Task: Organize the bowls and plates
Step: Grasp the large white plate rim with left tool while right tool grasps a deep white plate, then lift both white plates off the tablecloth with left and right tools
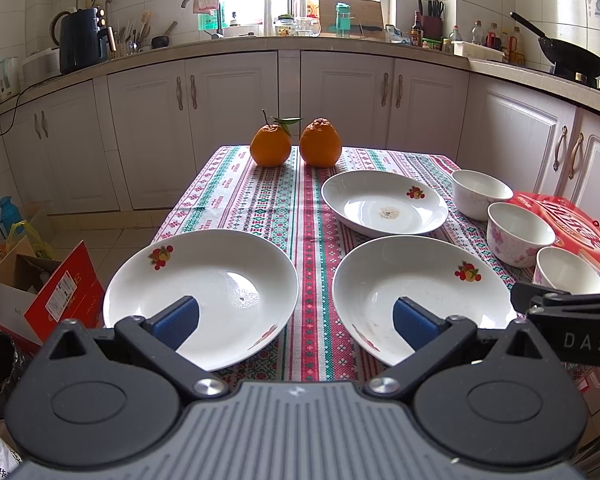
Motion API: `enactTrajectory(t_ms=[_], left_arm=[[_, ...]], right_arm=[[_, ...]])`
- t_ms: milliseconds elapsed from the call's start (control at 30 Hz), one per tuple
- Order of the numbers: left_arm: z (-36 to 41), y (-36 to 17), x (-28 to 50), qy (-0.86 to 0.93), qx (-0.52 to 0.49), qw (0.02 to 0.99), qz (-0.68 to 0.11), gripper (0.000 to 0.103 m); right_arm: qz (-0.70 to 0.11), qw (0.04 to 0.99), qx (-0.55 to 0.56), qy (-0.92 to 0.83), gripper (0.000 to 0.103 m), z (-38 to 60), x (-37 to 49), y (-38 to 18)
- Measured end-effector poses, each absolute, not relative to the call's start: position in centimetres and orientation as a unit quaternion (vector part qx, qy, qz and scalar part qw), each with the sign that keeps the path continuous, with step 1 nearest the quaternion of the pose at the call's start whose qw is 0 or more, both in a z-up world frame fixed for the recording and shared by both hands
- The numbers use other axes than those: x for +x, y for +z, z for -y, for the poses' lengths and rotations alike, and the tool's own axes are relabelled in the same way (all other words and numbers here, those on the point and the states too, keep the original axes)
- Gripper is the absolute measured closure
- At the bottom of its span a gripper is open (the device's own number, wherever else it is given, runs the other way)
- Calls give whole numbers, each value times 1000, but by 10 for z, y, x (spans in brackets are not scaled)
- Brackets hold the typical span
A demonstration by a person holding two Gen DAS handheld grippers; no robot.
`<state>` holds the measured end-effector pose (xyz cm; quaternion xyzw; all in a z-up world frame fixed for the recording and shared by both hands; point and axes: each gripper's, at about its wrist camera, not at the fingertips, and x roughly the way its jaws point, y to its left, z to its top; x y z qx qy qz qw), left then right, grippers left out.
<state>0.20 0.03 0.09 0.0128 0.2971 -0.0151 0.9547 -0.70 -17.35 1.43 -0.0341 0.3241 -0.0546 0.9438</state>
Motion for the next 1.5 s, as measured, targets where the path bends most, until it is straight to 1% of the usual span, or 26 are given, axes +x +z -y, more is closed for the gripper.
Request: enactTrajectory(t_ms=[1500], left_arm=[[-7,1,7,-28,3,954,-298,1]], right_arm=[[-327,943,-40,-49,0,172,0,15]])
